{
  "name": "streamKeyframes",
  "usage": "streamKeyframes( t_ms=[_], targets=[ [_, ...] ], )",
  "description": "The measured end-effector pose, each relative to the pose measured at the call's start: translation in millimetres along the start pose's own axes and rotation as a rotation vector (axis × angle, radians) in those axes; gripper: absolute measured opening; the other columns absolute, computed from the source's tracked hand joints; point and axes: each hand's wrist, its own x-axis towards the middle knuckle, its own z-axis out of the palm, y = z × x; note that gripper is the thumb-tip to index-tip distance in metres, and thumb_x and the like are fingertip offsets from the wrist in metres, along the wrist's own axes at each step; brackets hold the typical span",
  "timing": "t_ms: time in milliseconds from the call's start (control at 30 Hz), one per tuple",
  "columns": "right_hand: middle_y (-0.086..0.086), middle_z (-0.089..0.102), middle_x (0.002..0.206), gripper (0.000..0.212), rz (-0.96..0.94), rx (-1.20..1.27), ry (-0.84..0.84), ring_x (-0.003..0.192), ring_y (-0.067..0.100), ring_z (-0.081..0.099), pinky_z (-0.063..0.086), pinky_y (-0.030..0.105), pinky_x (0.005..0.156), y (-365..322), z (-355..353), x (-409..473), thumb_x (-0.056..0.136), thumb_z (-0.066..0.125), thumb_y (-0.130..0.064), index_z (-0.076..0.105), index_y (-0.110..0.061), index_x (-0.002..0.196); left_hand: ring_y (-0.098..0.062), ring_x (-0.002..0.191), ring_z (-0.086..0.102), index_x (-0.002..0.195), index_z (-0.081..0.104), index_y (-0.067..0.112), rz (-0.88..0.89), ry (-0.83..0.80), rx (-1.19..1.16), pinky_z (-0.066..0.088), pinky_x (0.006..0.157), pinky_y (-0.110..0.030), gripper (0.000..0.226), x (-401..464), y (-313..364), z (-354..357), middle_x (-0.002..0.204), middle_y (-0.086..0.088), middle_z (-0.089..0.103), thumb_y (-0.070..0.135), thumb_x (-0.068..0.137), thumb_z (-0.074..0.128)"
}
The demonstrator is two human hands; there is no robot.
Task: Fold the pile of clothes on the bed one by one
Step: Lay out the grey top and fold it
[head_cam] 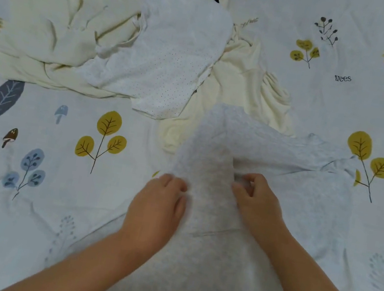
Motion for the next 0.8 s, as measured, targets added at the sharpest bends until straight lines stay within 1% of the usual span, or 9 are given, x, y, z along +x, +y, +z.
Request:
streamKeyframes(
  t_ms=[100, 133, 267, 367, 500, 633, 733, 767, 800],
  targets=[
    [-0.004, 0.057, 0.098, 0.032, 0.002, -0.105, -0.105, 0.087, 0.015, 0.055, 0.040, 0.027, 0.075, -5, 10, 2, 0.085, 0.062, -0.026, 0.048, -0.021, 0.114, -0.034, 0.081, 0.056, 0.098, 0.064, 0.003, 0.011, 0.078, 0.100, 0.048, 0.065, -0.043, 0.027, -3, -26, 11, 0.093, -0.016, 0.059, 0.019, 0.078, 0.071],
    [-0.004, 0.058, 0.097, 0.031, -0.016, -0.168, -0.092, 0.087, 0.016, 0.054, 0.040, 0.027, 0.074, -7, 12, 4, 0.084, 0.061, -0.022, 0.050, -0.019, 0.113, -0.034, 0.075, 0.055, 0.093, 0.064, 0.002, -0.005, 0.103, 0.113, 0.047, 0.061, -0.042, 0.027, -4, -33, 13, 0.088, -0.016, 0.058, 0.021, 0.076, 0.074],
    [0.000, 0.052, 0.096, 0.030, -0.158, -0.211, 0.269, 0.094, 0.021, 0.051, 0.035, 0.028, 0.075, -24, 13, 16, 0.086, 0.058, -0.026, 0.053, -0.014, 0.113, -0.025, 0.072, 0.048, 0.080, 0.056, 0.008, -0.093, 0.103, 0.132, 0.036, 0.060, -0.034, 0.037, -5, -54, 21, 0.080, -0.005, 0.050, 0.042, 0.077, 0.069],
    [0.011, 0.053, 0.112, 0.042, -0.131, -0.254, 0.158, 0.108, 0.029, 0.050, 0.039, 0.035, 0.087, -47, 18, 39, 0.090, 0.054, -0.033, 0.050, -0.008, 0.123, -0.018, 0.079, 0.045, 0.082, 0.056, 0.015, -0.149, 0.031, 0.143, 0.034, 0.066, -0.031, 0.036, -3, -60, 23, 0.084, 0.004, 0.042, 0.048, 0.075, 0.067],
    [0.010, 0.058, 0.087, 0.008, -0.168, -0.417, -0.010, 0.093, 0.030, 0.058, 0.038, 0.030, 0.071, -68, 23, 66, 0.087, 0.055, -0.014, 0.058, -0.009, 0.081, -0.017, 0.069, 0.048, 0.070, 0.056, 0.016, -0.167, 0.111, -0.065, 0.036, 0.061, -0.030, 0.019, 3, -65, 17, 0.071, 0.005, 0.048, 0.027, 0.083, 0.063],
    [-0.005, 0.040, 0.065, 0.036, -0.375, -0.299, 0.148, 0.072, 0.018, 0.043, 0.026, 0.025, 0.058, -90, 39, 78, 0.091, 0.048, -0.009, 0.031, -0.021, 0.062, -0.009, 0.059, 0.049, 0.072, 0.051, 0.013, -0.337, 0.339, -0.285, 0.035, 0.053, -0.027, 0.022, 10, -80, 3, 0.058, 0.006, 0.053, 0.024, 0.091, 0.053],
    [-0.004, 0.048, 0.072, 0.024, -0.475, -0.189, 0.161, 0.069, 0.014, 0.044, 0.031, 0.025, 0.062, -107, 56, 81, 0.093, 0.047, -0.008, 0.042, -0.019, 0.072, -0.013, 0.064, 0.051, 0.075, 0.053, 0.013, -0.433, 0.340, -0.294, 0.033, 0.056, -0.027, 0.020, 20, -90, -4, 0.064, 0.009, 0.053, 0.022, 0.093, 0.052],
    [0.001, 0.054, 0.086, 0.007, -0.469, -0.201, 0.162, 0.079, 0.016, 0.049, 0.035, 0.027, 0.068, -109, 60, 83, 0.093, 0.049, -0.011, 0.051, -0.015, 0.087, -0.017, 0.068, 0.052, 0.078, 0.053, 0.012, -0.464, 0.301, -0.274, 0.032, 0.058, -0.028, 0.017, 24, -92, -4, 0.066, 0.010, 0.053, 0.021, 0.092, 0.052],
    [0.006, 0.056, 0.102, 0.013, -0.443, -0.244, 0.188, 0.094, 0.020, 0.050, 0.039, 0.029, 0.077, -109, 62, 83, 0.093, 0.051, -0.014, 0.052, -0.011, 0.106, -0.019, 0.073, 0.052, 0.081, 0.054, 0.012, -0.493, 0.278, -0.254, 0.033, 0.063, -0.028, 0.013, 27, -93, -4, 0.069, 0.009, 0.054, 0.019, 0.092, 0.052]
  ],
)
